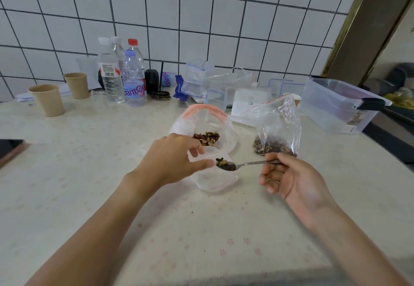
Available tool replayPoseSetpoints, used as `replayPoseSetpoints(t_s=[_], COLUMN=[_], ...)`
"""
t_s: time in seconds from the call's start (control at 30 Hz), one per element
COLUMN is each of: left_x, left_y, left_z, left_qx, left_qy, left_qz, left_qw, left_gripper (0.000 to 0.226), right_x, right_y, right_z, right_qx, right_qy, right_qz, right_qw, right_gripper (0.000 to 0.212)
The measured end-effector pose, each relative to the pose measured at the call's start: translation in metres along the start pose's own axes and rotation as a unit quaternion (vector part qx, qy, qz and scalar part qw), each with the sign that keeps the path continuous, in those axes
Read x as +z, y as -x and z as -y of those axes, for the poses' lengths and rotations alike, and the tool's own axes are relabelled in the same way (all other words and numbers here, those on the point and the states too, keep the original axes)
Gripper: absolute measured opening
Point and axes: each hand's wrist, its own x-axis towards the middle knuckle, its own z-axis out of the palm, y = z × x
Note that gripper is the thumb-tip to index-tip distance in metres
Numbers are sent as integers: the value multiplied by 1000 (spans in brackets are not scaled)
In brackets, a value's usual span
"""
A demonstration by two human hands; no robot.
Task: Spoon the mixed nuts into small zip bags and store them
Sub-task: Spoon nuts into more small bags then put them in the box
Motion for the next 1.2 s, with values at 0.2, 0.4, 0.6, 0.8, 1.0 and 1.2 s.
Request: replayPoseSetpoints(t_s=[0.2, 0.4, 0.6, 0.8, 1.0, 1.2], left_x=[16, 18, 18, 11, -2, 9], left_y=[-2, -4, 1, 2, -4, -18], left_z=[1, -2, -6, -9, -2, 23], left_qx=[-10, -12, 16, 48, 5, -133], left_qy=[87, 204, 118, 133, 173, 203], left_qz=[11, 64, 17, -39, -265, -302], left_qw=[996, 977, 993, 989, 948, 922], left_gripper=[12, 12, 12, 15, 23, 55], right_x=[-1, -12, -12, -1, 20, 46], right_y=[6, 22, 24, 1, -27, -59], right_z=[-12, -5, 0, 4, 6, 5], right_qx=[-74, -249, -254, -176, -125, -120], right_qy=[130, 471, 427, 139, 76, 198], right_qz=[9, 130, 127, 0, -55, -62], right_qw=[989, 836, 858, 975, 988, 971], right_gripper=[27, 25, 25, 30, 26, 25])
